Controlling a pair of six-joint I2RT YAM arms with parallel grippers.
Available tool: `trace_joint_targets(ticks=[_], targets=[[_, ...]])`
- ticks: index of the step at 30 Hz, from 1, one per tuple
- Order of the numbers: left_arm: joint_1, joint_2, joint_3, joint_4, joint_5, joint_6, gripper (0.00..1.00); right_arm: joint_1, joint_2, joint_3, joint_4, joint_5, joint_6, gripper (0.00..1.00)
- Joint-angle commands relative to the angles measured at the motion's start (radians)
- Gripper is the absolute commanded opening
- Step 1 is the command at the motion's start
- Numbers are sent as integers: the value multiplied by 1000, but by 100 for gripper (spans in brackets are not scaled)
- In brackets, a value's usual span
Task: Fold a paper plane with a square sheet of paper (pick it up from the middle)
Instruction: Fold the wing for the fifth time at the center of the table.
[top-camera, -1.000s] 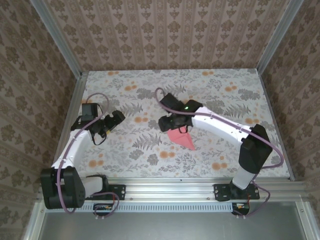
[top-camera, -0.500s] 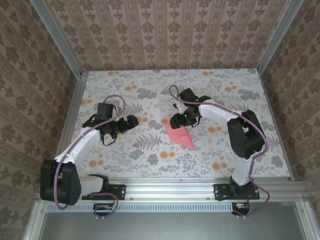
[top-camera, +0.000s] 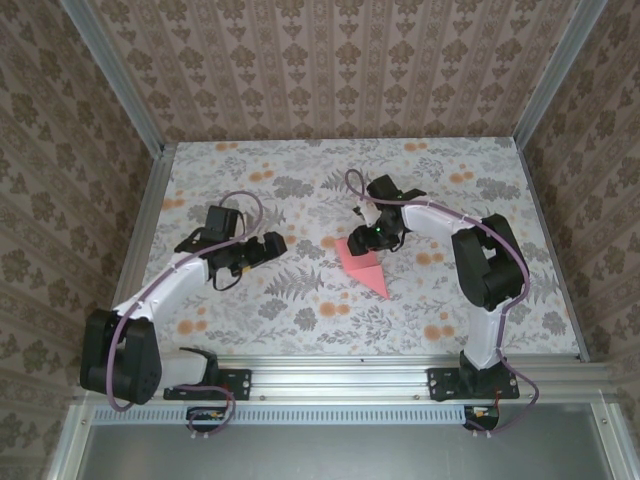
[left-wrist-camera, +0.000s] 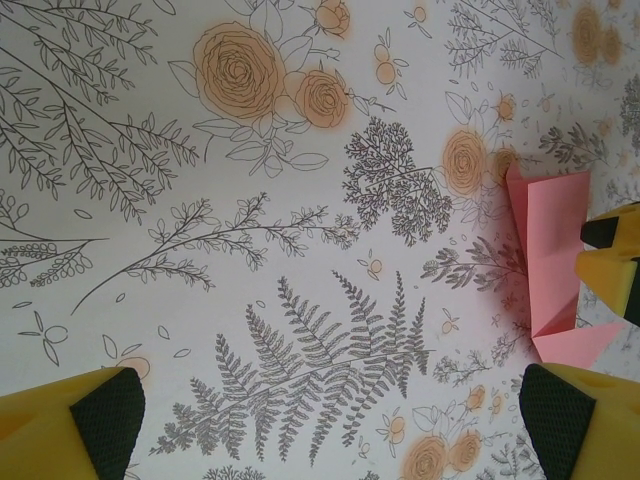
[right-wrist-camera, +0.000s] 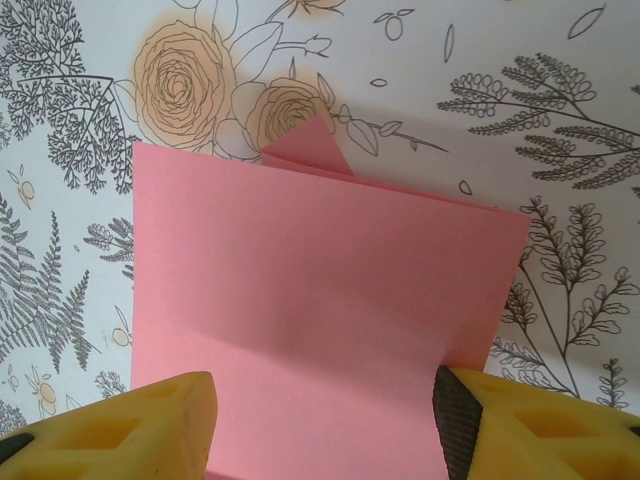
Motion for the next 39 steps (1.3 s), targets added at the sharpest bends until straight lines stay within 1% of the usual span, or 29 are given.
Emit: trace_joint_targets(ticks=[1,5,7,8,9,11,16,19,22,25,33,36,39], targets=[[-17,14,-5,22,-4,-14,100,-17,20,-7,32,-19,28,61],[-65,23,-16,61,14,-32,100,-23,52,-12,45,-43,58,56],[-116,33,-26,106,18,-51,100,-25,68,-18,57,-50,78,53],[-128,40,-29,125,17,-62,100,-26,74,-22,57,-51,90,52],[-176,52,-33,153,19,-76,100,-29,79,-28,83,-58,102,52],[-237,79,-39,212,8,-112,100,-32,85,-37,104,-61,129,50],[-400,176,-40,386,-70,-227,99,-36,75,-84,164,-68,211,48],[-479,236,-12,443,-134,-281,97,-36,64,-120,200,-66,267,47],[-536,298,3,495,-175,-342,94,-36,54,-151,227,-62,306,47],[-562,359,4,564,-185,-399,89,-36,53,-166,243,-50,333,46],[-578,457,-8,766,-202,-504,73,-37,52,-200,294,-53,394,44],[-581,485,-20,815,-200,-544,66,-37,50,-209,305,-53,409,43],[-582,489,-30,845,-209,-549,59,-37,50,-218,316,-53,420,42]])
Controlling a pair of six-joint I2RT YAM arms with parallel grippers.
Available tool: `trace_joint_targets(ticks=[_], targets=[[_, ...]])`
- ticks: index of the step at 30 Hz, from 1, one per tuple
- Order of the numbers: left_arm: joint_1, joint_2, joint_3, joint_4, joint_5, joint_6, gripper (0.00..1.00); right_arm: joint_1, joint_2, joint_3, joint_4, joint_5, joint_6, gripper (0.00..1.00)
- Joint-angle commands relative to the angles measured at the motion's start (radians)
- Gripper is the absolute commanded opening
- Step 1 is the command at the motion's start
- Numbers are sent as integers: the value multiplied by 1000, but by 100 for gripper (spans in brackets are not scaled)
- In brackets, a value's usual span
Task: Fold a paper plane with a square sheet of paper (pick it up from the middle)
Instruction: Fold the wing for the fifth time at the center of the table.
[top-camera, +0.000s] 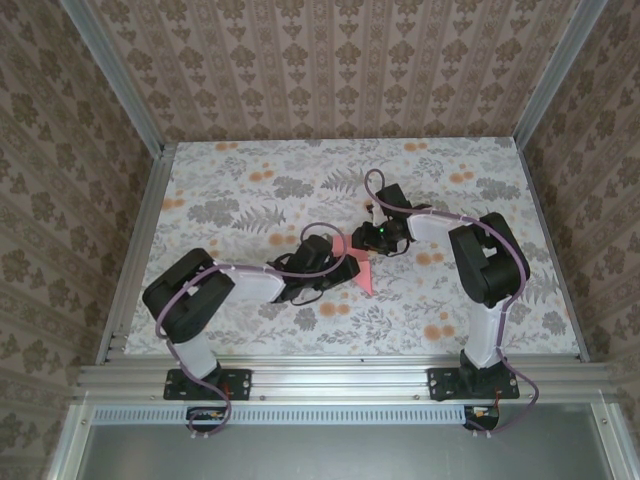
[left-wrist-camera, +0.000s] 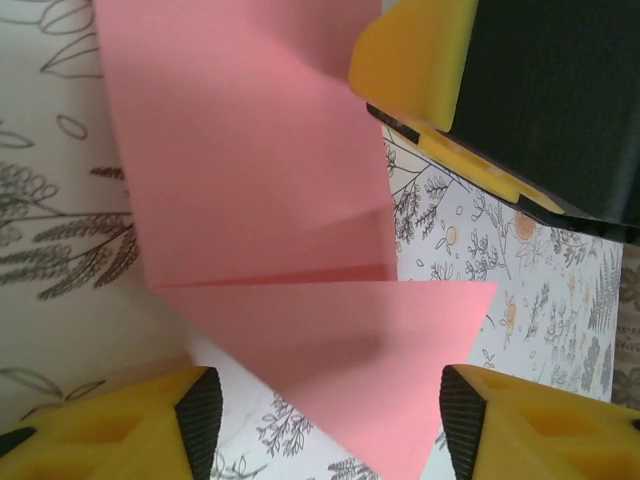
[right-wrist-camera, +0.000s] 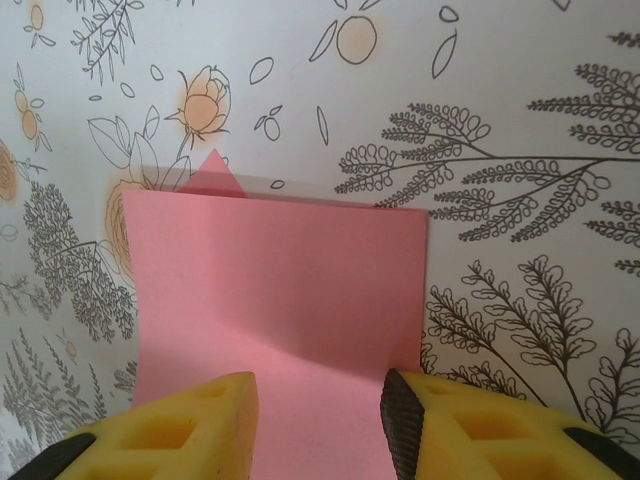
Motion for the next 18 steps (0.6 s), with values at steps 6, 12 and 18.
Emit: trace_joint_targets(ticks=[6,12,18], targets=[[-7,24,-13,101,-26,-40,48,1,34,-55,-27,24,43,42],[-6,15,-50,156,-50,-44,41,1,26,-61,-24,19,54,41],[-3,15,-74,209,-62,-40,34,1,21,-66,-24,17,55,41]])
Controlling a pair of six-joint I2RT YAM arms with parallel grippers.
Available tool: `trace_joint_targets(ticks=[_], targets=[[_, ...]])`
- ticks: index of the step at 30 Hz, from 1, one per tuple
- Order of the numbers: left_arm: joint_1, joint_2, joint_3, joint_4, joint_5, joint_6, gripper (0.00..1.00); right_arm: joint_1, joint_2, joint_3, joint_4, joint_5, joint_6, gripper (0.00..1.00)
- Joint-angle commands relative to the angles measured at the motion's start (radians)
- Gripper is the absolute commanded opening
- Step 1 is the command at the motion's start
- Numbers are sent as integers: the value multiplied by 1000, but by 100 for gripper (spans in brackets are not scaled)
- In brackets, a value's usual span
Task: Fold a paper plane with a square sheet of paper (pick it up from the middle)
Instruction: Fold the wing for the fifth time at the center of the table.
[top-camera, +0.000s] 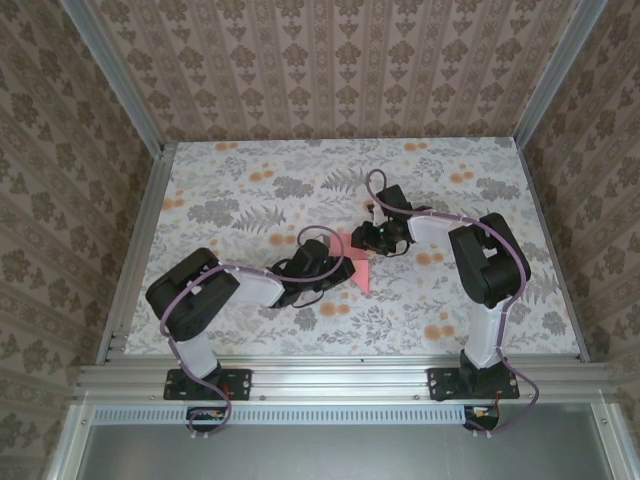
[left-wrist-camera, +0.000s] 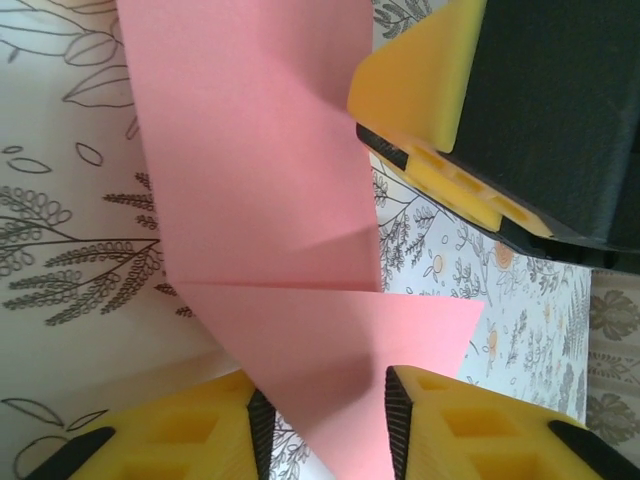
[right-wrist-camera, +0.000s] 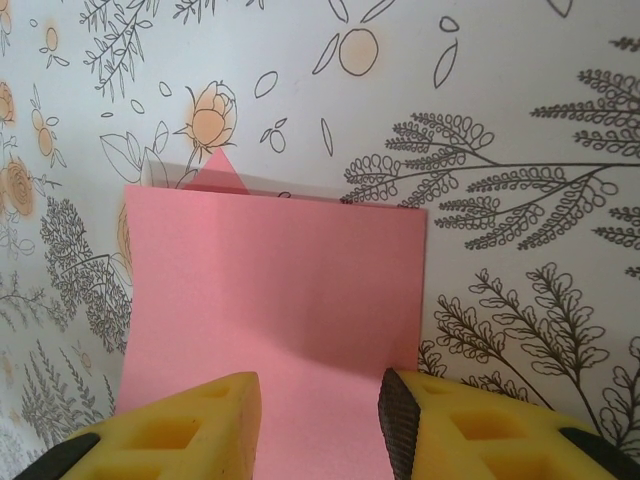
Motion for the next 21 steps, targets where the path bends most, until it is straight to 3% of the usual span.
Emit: trace_joint_targets(ticks=[1,9,21], targets=[[-3,3,-12,63,-24,4,33,1,27,-47,-67,25,19,41],[3,1,-12,40,-40,34,17,1,11,-51,-67,10,20,42],[42,-3,22,-129,-1,162,10,-22,-221,-104,-76,-53,30,52]])
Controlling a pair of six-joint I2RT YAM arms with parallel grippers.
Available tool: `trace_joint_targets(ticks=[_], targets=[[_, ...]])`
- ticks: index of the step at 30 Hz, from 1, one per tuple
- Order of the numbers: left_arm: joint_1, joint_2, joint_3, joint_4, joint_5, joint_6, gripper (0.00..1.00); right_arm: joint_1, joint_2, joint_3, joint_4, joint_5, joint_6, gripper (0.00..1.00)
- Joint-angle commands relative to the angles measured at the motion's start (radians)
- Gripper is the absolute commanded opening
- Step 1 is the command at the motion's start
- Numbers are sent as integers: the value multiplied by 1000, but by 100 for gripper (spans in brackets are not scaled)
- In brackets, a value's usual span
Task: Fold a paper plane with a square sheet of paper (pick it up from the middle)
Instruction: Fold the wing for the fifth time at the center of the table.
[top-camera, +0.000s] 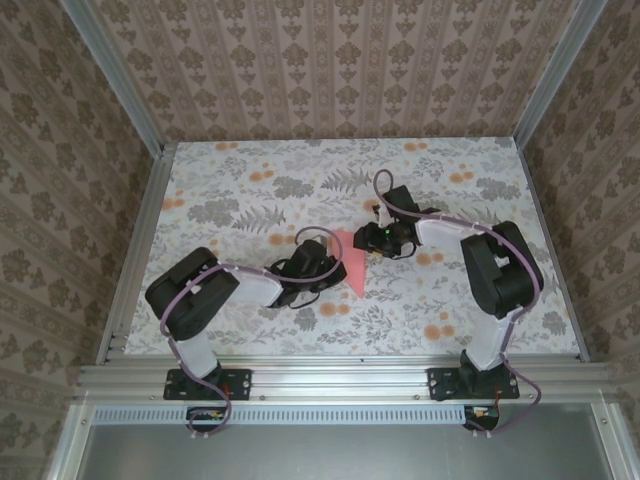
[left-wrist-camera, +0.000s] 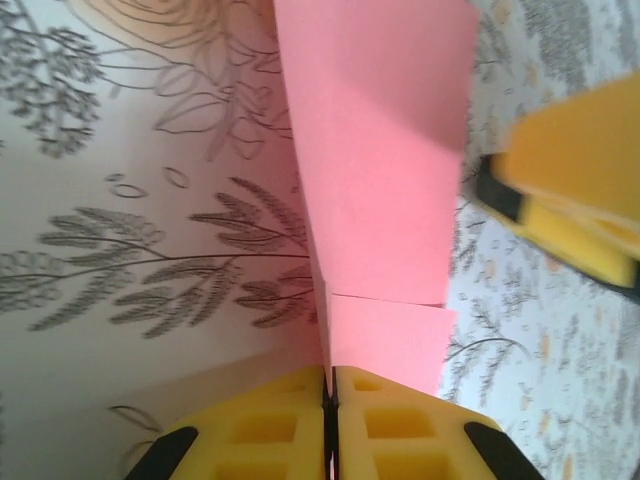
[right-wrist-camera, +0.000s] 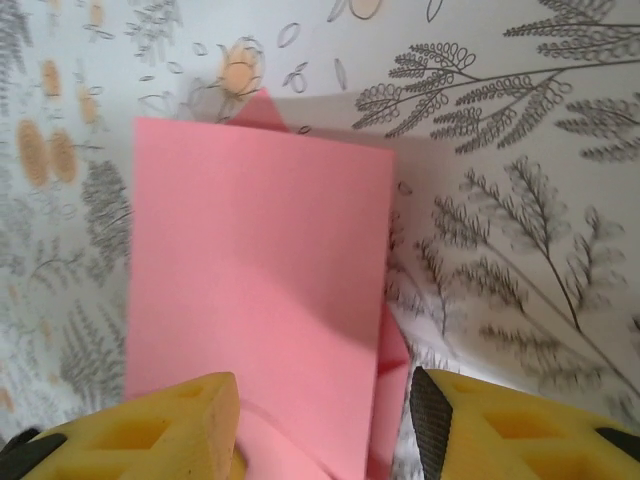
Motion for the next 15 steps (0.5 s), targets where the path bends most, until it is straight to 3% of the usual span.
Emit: trace_joint_targets(ticks=[1,8,11,15], targets=[[21,-4,35,-96,24,102,10,-4,-107,-54,-38,-28,10,51],[37,-16,76,-189,79,220,9,42,-191,-171,-32,-31,21,32],[42,-13,81,-187,106,237,9,73,-180,-182,-7,-37,41,20],[42,-5,104,-193,128,253,9,97,-121,-170,28,-45,64,14]])
